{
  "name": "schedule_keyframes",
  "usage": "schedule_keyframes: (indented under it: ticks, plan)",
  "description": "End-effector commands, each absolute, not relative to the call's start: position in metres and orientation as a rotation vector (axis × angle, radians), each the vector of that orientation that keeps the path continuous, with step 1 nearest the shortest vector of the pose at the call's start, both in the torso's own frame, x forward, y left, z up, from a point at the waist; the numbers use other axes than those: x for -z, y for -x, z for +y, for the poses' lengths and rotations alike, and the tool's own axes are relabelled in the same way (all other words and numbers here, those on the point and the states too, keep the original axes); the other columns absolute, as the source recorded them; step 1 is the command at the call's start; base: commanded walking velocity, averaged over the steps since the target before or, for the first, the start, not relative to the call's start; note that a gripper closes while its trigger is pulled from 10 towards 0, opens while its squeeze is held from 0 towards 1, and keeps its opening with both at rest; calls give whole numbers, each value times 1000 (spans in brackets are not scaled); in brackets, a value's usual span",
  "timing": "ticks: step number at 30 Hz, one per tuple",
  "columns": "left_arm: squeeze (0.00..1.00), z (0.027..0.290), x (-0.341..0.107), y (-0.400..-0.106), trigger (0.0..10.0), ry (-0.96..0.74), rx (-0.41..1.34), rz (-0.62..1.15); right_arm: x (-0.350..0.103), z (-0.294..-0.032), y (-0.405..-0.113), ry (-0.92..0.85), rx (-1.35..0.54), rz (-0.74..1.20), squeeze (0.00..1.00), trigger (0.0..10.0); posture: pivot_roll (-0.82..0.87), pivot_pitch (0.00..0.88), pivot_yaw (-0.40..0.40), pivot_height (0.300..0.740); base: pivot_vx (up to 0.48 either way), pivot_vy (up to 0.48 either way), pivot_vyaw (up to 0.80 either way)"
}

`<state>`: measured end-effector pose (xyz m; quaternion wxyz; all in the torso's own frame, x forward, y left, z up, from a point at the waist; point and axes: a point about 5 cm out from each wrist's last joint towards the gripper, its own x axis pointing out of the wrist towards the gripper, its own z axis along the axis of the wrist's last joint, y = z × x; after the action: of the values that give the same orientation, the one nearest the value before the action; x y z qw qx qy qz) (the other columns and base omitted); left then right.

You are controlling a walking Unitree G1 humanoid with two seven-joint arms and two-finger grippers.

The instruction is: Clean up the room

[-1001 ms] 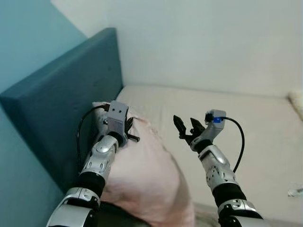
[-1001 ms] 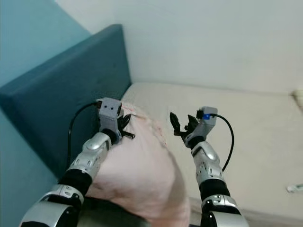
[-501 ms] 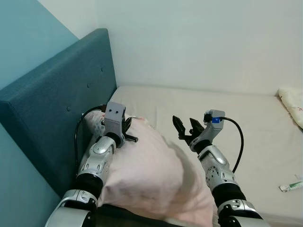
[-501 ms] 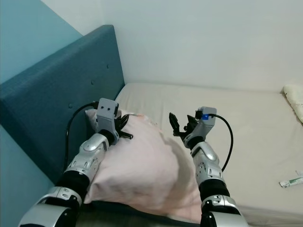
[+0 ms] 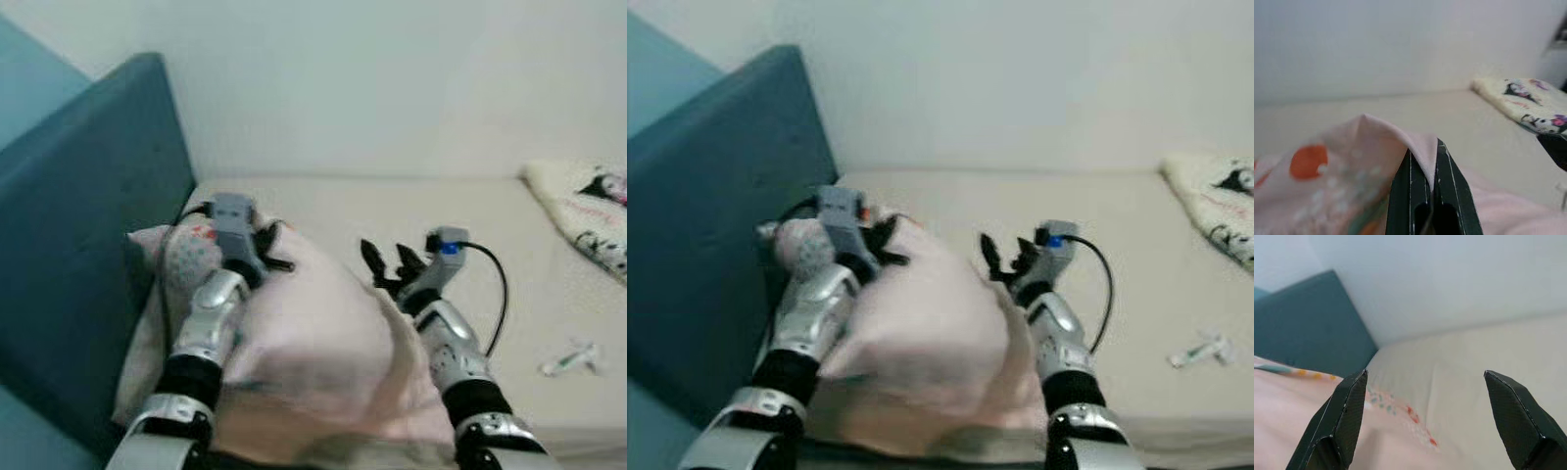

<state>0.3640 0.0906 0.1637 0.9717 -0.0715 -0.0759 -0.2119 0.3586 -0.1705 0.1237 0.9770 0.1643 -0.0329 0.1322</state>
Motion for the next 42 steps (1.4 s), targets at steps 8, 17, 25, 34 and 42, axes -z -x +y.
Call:
schedule_keyframes:
  ticks: [8, 17, 25, 34, 42]
  plan:
    - [0, 110, -197, -371, 10000, 63, 354, -281, -122, -154, -359, -352, -299, -65, 0, 10000, -88, 0, 10, 740, 258, 0, 0]
    - [0, 144, -190, -378, 10000, -62, 206, -236, -118, -156, -357, -337, -293, -53, 0, 10000, -100, 0, 17, 740, 133, 0, 0]
    - [0, 190, -182, -384, 10000, -340, -74, -214, -118, -166, -355, -328, -261, -57, 0, 10000, -113, 0, 22, 740, 0, 0, 0]
    - [0, 134, -286, -403, 10000, -166, 123, -525, -123, -175, -356, -317, -230, -86, 0, 10000, -132, 0, 44, 740, 0, 0, 0]
    - [0, 106, -362, -397, 10000, -95, 126, -786, -126, -177, -355, -320, -224, -103, 0, 10000, -140, 0, 40, 740, 0, 0, 0]
